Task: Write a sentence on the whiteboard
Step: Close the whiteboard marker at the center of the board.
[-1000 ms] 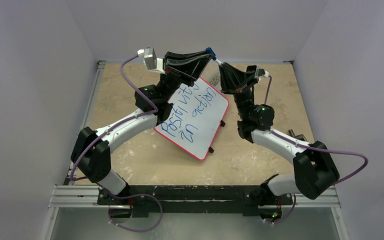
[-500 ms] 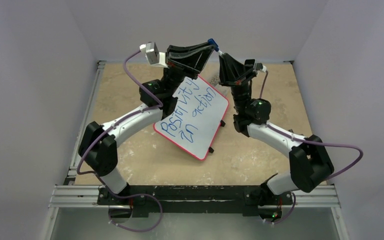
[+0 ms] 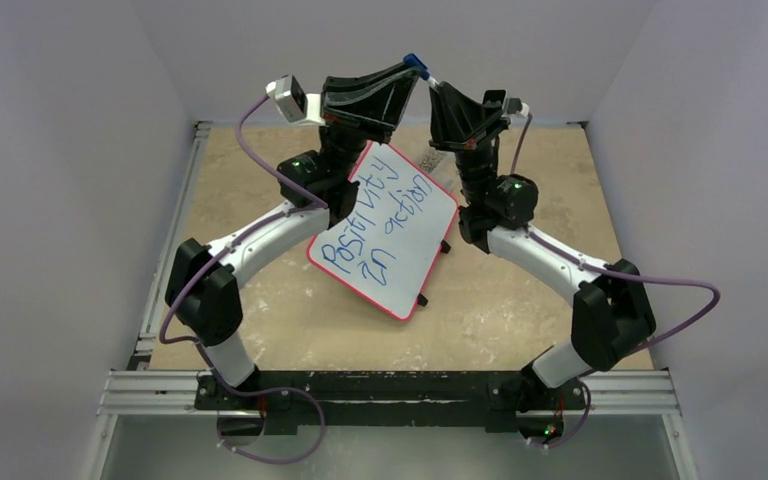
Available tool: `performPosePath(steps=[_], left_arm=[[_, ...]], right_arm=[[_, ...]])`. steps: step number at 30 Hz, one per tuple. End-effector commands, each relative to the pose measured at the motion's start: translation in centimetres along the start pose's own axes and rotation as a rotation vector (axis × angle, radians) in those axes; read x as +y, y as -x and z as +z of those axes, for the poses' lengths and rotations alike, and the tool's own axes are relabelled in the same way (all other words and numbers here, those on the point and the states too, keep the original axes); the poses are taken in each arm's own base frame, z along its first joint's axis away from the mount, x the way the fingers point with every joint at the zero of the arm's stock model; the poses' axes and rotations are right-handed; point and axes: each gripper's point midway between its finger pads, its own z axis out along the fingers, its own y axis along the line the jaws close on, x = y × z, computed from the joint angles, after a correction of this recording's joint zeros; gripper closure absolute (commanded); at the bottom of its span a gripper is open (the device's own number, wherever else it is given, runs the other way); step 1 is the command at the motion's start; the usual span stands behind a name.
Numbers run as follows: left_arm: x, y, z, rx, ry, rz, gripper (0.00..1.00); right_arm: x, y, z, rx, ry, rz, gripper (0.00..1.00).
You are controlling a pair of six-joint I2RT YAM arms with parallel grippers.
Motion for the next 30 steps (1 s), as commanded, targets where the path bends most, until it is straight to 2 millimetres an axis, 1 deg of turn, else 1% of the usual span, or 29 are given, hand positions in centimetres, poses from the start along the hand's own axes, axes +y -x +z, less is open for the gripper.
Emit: performPosePath(steps=[1, 5, 9, 12, 15, 20, 24, 30], left_arm=[[1.0, -4.4, -2.2, 0.117, 0.011, -0.035, 1.0], [1.4, -4.9, -3.2, 0.147, 0.021, 0.026, 1.0], [1.5, -5.4, -3.9, 0.171, 0.02, 0.055, 1.0], [1.6, -5.9, -4.2, 0.186, 0.016, 0.034, 1.0], [1.3, -6.4, -4.2, 0.204, -0.006, 0.01, 1.0], [0.9, -6.0, -4.8, 0.211, 0.005, 0.016, 1.0], [1.1, -5.8, -5.6, 0.221, 0.027, -0.004, 0.86], [0.8, -5.6, -6.3, 0.229, 0.047, -0.029, 0.72]], right_arm=[[4.0, -4.2, 1.8, 0.151, 0.074, -0.045, 1.0], [2.1, -5.5, 2.6, 0.201, -0.059, -0.169, 1.0], [1.1, -6.1, 2.8, 0.222, -0.163, -0.273, 1.0], [0.9, -6.9, 2.8, 0.263, -0.167, -0.28, 1.0], [0.6, -7.9, 2.7, 0.31, -0.149, -0.241, 1.0], [0.7, -7.8, 2.2, 0.294, -0.153, -0.255, 1.0], [0.8, -7.5, 2.0, 0.275, -0.164, -0.292, 1.0], [1.4, -6.9, 1.6, 0.232, -0.144, -0.294, 1.0]])
